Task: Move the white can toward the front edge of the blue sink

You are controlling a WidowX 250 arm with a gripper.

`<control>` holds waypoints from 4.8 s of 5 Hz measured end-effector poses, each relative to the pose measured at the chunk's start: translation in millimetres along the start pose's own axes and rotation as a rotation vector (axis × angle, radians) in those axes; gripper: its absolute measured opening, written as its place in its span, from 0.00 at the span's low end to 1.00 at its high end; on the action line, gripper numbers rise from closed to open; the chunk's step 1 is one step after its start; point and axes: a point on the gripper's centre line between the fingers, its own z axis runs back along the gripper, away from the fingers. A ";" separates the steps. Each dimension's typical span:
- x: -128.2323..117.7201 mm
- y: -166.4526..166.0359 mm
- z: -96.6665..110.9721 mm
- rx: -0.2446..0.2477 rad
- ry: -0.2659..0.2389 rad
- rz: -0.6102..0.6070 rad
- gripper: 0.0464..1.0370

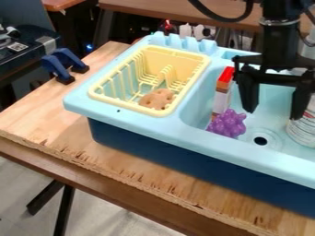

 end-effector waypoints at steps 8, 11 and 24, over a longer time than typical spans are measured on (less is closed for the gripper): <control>57.2 -15.0 -15.1 0.080 -0.019 -0.035 0.97; 66.1 -25.5 -19.3 0.025 -0.082 -0.008 0.97; -25.1 -13.2 6.4 0.043 0.100 0.104 0.97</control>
